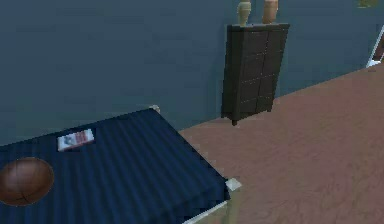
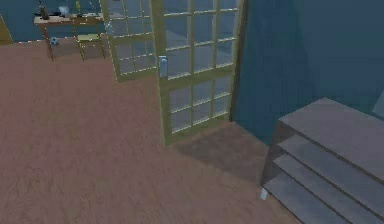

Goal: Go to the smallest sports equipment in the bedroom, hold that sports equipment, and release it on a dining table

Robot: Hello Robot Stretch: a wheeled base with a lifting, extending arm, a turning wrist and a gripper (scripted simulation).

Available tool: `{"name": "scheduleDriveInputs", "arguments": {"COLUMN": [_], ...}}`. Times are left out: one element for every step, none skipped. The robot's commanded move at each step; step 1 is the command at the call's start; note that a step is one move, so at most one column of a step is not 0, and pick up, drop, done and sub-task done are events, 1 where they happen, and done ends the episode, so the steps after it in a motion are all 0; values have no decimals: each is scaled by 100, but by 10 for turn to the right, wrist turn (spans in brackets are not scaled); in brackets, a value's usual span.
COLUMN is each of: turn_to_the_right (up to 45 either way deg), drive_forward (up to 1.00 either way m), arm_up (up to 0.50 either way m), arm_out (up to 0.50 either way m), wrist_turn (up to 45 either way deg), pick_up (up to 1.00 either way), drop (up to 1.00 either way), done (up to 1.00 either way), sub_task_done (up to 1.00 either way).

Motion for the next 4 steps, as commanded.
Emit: {"name": "scheduleDriveInputs", "arguments": {"turn_to_the_right": [90,0,-450,-450], "drive_forward": [0,50,0,0], "arm_up": [0,0,0,0], "arm_out": [0,0,0,0], "wrist_turn": [0,0,0,0], "pick_up": [0,0,0,0], "drop": [0,0,0,0], "done": [0,0,0,0], "sub_task_done": [0,0,0,0]}}
